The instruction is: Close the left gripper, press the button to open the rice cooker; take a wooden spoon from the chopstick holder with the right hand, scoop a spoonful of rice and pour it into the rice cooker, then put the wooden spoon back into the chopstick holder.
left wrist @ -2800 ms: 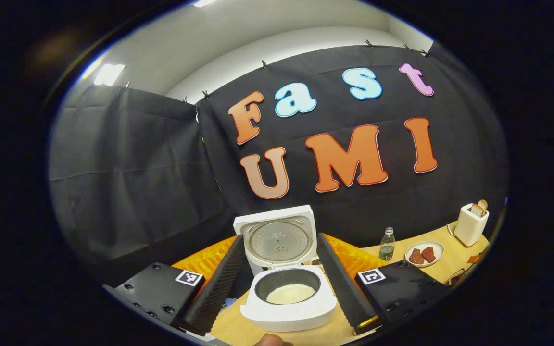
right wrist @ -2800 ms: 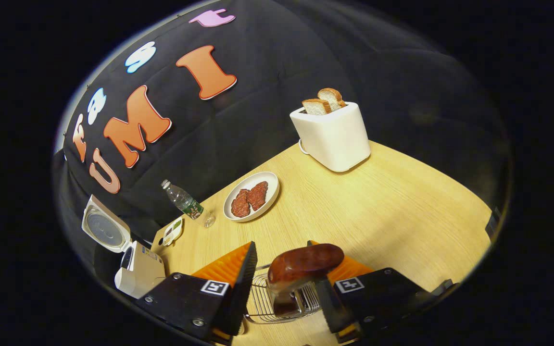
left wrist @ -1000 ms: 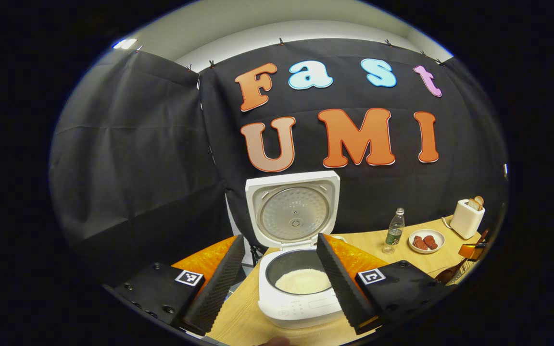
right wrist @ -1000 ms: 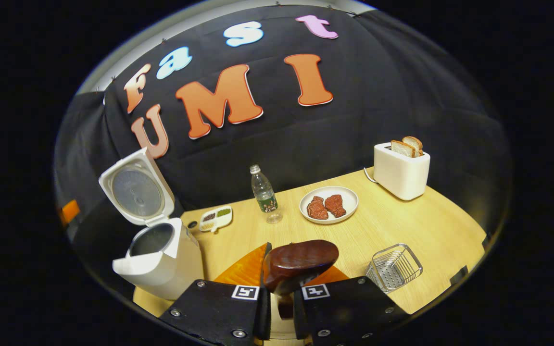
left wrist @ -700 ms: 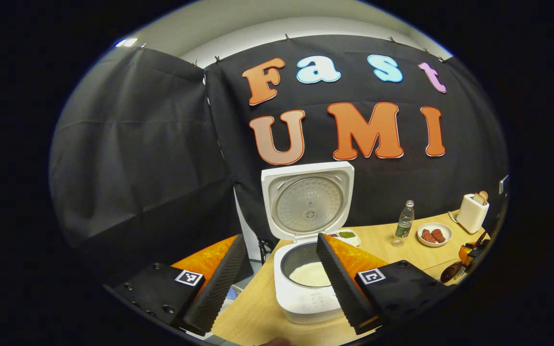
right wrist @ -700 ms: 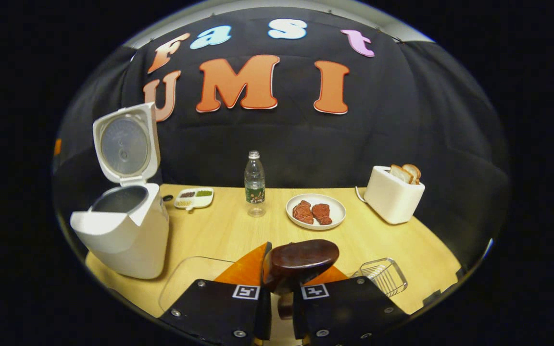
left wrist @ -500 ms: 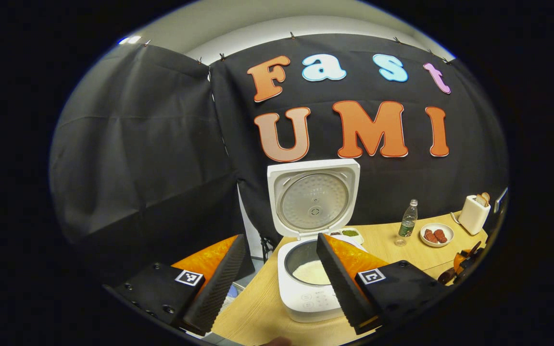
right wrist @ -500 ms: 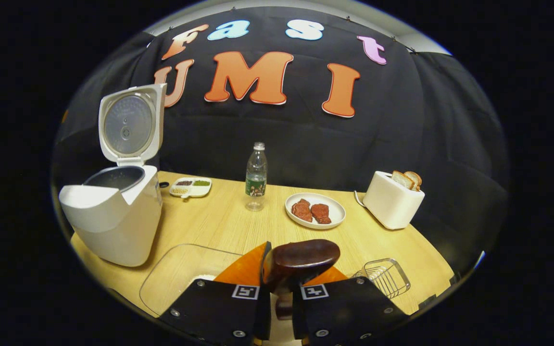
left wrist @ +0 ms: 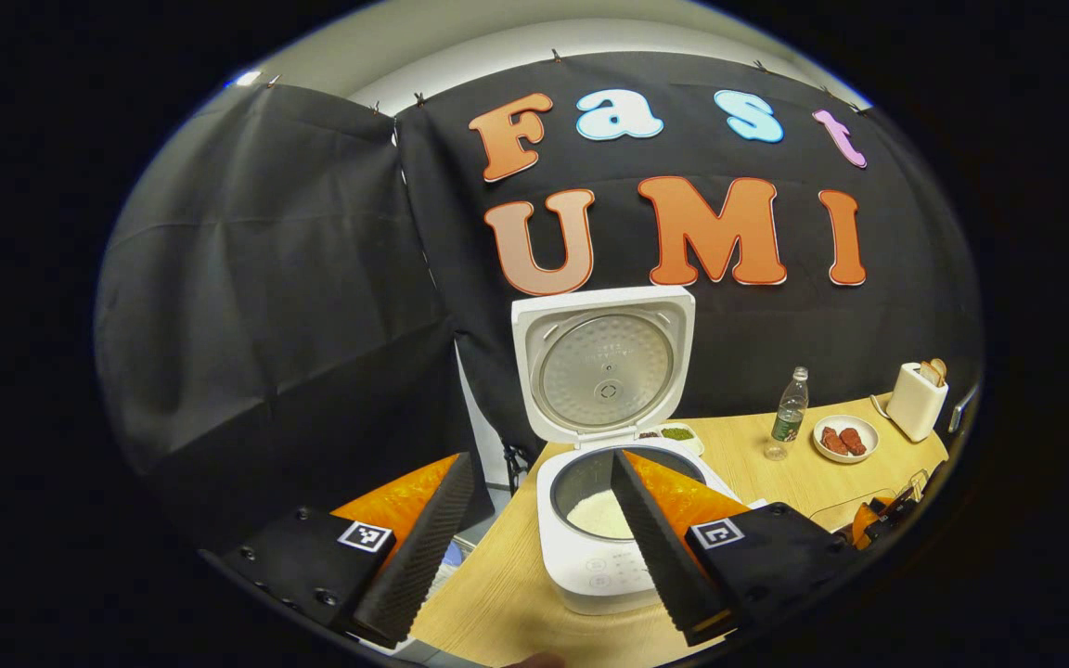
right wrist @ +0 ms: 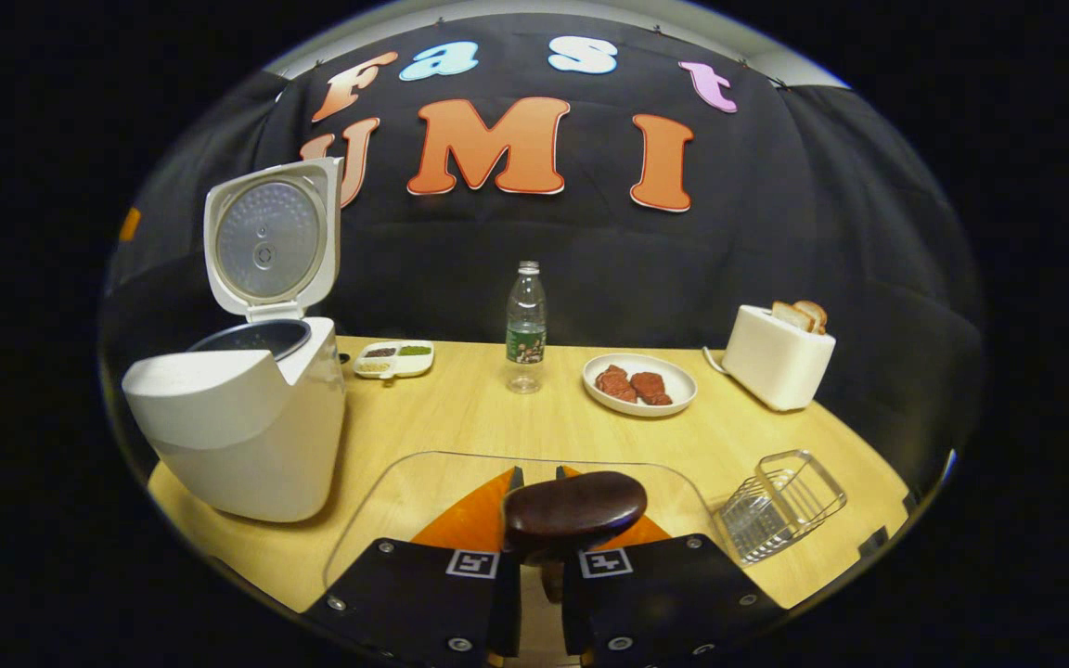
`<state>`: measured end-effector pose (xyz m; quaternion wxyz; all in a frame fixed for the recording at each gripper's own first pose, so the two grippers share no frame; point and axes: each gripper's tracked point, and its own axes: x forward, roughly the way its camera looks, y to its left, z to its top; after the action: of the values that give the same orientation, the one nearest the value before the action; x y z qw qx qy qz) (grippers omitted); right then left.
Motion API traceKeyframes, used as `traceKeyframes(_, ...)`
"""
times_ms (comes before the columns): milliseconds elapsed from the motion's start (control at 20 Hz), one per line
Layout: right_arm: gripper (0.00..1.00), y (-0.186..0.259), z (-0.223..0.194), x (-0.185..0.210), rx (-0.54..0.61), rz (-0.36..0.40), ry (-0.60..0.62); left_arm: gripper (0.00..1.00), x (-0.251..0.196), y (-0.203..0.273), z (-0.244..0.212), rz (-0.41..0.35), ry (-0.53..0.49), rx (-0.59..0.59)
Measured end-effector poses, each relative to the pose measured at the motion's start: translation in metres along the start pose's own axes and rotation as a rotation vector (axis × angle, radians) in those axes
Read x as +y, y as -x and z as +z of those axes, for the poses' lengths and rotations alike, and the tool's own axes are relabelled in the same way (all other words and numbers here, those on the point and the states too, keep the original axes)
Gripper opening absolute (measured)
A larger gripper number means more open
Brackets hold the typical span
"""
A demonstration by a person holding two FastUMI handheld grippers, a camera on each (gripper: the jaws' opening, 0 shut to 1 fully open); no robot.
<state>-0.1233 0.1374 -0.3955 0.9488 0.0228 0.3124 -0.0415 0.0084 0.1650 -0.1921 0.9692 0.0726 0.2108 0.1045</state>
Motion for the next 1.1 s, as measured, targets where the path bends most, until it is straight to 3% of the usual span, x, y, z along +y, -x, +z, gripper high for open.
traceKeyframes(150,0.17,0.0,-0.006,0.024,0.077,0.077,-0.171,1.0,0.01,0.0,-0.009,0.015,0.015,0.023)
traceKeyframes(250,0.17,-0.005,-0.007,0.022,0.129,0.085,-0.315,0.96,0.017,0.001,-0.013,0.025,0.03,0.033)
traceKeyframes(350,0.14,-0.011,-0.014,0.014,0.206,0.084,-0.503,1.0,0.024,0.002,-0.017,0.033,0.037,0.042)
traceKeyframes(450,0.17,-0.015,-0.022,0.008,0.254,0.093,-0.641,0.96,0.03,0.003,-0.021,0.042,0.037,0.049)
traceKeyframes(500,0.17,-0.016,-0.024,0.007,0.267,0.093,-0.68,1.0,0.033,0.003,-0.023,0.048,0.036,0.054)
traceKeyframes(600,0.17,-0.014,-0.025,0.008,0.283,0.105,-0.727,0.96,0.037,0.002,-0.025,0.053,0.04,0.06)
traceKeyframes(800,0.17,-0.013,-0.019,0.007,0.307,0.161,-0.838,1.0,0.032,0.005,-0.023,0.043,0.049,0.054)
traceKeyframes(1100,0.17,-0.007,-0.007,-0.022,0.331,0.234,-1.01,0.96,0.016,0.011,-0.015,0.038,0.042,0.039)
